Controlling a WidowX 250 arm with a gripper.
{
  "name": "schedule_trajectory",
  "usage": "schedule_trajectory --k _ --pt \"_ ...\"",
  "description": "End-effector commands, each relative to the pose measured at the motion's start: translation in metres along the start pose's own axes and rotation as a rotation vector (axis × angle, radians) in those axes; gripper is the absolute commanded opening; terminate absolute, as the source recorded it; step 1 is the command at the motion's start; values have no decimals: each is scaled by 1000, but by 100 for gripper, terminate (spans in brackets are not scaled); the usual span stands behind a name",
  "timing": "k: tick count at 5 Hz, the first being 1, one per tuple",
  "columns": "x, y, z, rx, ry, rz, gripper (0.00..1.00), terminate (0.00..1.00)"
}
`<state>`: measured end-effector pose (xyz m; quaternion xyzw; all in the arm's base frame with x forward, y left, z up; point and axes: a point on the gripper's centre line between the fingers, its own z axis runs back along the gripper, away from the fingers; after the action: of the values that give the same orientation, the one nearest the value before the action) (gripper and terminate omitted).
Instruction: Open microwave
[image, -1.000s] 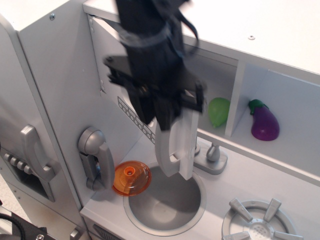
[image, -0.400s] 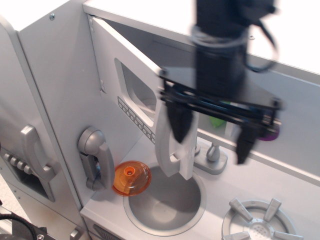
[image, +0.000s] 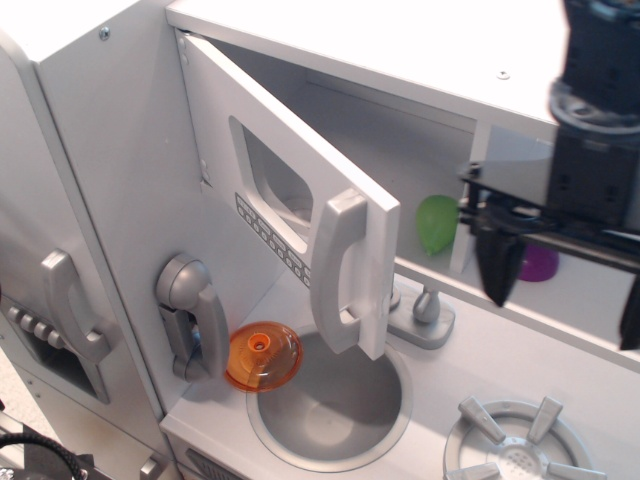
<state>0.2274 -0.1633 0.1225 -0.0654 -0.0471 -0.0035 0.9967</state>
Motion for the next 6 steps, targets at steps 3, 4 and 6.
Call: schedule_trajectory --k 3,4,6 --pt "52 85 7 122 -152 88 100 0" --pt "44 104 1 148 -138 95 100 0" --pt "4 159 19 125 -115 58 100 0"
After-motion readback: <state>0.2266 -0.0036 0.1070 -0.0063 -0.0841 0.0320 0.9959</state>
